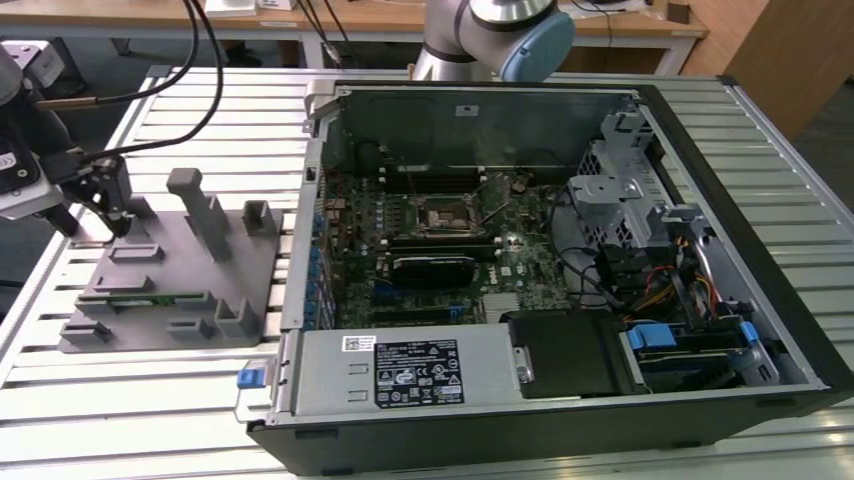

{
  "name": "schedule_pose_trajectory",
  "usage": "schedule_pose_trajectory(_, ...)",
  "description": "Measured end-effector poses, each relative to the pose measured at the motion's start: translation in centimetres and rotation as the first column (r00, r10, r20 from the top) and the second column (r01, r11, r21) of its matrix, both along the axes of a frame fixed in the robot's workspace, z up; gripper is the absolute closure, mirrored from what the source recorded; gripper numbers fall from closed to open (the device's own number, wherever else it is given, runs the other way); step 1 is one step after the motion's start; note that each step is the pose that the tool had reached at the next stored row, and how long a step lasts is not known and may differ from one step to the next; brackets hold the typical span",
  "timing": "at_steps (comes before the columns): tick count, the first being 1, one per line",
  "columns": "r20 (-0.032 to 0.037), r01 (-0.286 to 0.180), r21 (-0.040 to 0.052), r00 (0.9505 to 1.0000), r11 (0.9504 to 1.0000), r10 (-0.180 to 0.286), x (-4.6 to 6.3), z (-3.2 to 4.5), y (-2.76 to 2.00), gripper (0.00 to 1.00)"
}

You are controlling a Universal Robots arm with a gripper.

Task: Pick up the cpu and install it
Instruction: 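Pick up the cpu and move it towards the insertion slot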

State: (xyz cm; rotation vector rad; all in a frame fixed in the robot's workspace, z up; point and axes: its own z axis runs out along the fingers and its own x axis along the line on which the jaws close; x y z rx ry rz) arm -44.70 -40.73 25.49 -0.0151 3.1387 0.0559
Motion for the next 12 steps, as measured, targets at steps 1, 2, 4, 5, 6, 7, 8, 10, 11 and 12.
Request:
schedule_pose_trajectory(1,-0.0001,0.0,0.0,1.0,1.0,0.0,0.0,0.04,0.0,0.46)
schedule_pose_trajectory(2,-0.0001,0.0,-0.0001,1.0,1.0,0.0,0.0,0.08,0.0,0.46)
schedule_pose_trajectory(4,-0.0001,0.0,-0.0001,1.0,1.0,0.0,0.0,0.17,0.0,0.46)
schedule_pose_trajectory(5,-0.0002,0.0,-0.0001,1.0,1.0,0.0,0.0,0.22,0.0,0.46)
schedule_pose_trajectory(6,-0.0002,0.0,-0.0001,1.0,1.0,0.0,0.0,0.28,0.0,0.46)
schedule_pose_trajectory(7,-0.0002,0.0,-0.0001,1.0,1.0,0.0,0.0,0.35,0.0,0.46)
schedule_pose_trajectory(8,-0.0002,0.0,-0.0001,1.0,1.0,0.0,0.0,0.45,0.0,0.46)
schedule_pose_trajectory(10,-0.0001,0.0,-0.0001,1.0,1.0,0.0,0.0,0.7,0.0,0.46)
schedule_pose_trajectory(11,-0.0001,0.0,-0.0001,1.0,1.0,0.0,0.0,0.86,0.0,0.46)
schedule_pose_trajectory(12,-0.0002,0.0,-0.0001,1.0,1.0,0.0,0.0,1.02,0.0,0.46)
